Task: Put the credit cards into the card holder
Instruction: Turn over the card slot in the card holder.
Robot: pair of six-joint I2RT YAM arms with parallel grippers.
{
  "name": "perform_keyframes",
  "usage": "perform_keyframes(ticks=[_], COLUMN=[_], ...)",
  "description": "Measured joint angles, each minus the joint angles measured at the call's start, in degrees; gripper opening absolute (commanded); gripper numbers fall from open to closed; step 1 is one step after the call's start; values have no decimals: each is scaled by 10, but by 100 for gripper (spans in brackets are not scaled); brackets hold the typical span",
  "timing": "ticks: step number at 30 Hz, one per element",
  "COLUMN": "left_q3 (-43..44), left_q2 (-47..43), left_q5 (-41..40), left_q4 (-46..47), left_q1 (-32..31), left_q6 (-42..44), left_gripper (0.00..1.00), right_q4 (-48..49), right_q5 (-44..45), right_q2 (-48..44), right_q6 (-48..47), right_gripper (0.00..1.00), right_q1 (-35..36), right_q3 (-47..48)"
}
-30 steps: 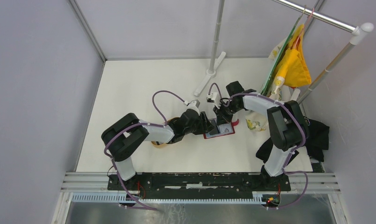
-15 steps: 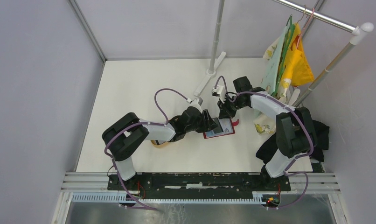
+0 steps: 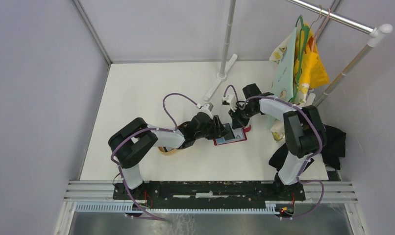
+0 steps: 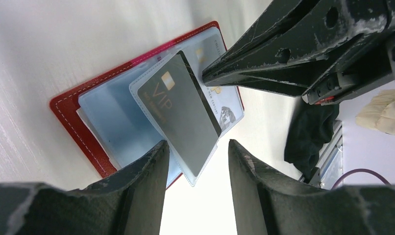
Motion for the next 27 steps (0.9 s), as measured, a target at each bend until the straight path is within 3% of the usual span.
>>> perform_keyframes(ticks=[27], left_q3=[-90], left_q2=[-22], left_q5=[-4], left_q4=[122], left_q1=[0], left_q6=[-1], left_gripper=[57], right_q4=[-6], right_q5=[-46], right_q2=[45], right_q6=[12], right_gripper=[4], right_q1=[34], right_q3=[12])
